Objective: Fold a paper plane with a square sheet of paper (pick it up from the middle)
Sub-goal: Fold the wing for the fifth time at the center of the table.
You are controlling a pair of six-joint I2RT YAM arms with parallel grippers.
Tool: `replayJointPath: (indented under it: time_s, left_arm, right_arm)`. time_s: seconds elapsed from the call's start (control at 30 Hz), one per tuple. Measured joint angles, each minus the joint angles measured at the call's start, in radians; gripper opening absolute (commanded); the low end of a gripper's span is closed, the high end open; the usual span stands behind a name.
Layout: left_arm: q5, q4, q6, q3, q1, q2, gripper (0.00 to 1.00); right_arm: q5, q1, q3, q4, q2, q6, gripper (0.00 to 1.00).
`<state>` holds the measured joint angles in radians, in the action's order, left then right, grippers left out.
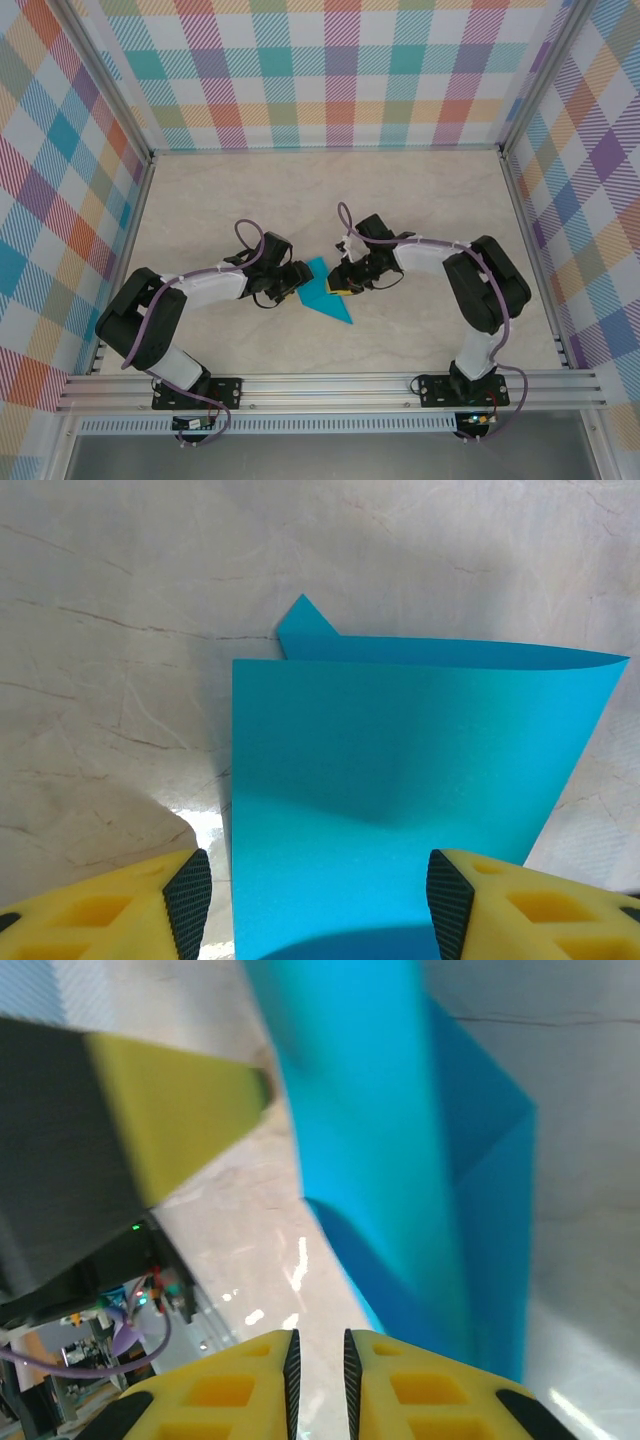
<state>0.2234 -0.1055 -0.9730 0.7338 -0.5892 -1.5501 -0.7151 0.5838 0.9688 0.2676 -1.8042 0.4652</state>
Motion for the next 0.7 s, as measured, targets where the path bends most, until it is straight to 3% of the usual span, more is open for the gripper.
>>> replayJointPath:
  time_s: [0.2,0.47,0.7]
  left_arm:
    - [0.000,0.000,0.000,0.000,0.000,0.000,0.61]
    - [0.002,0.002,0.000,0.000,0.000,0.000,0.62]
    - [0.008,0.005,-0.004,0.000,0.000,0.000,0.63]
  right_arm:
    - [0.017,-0.026,0.000,-0.003,-0.084,-0.003,0.21]
    - [-0.078,-0.074,-0.047,-0.098,-0.096,0.032,0.18]
    - [-0.130,-0.100,-0.079,-0.161,-0.097,0.058,0.24]
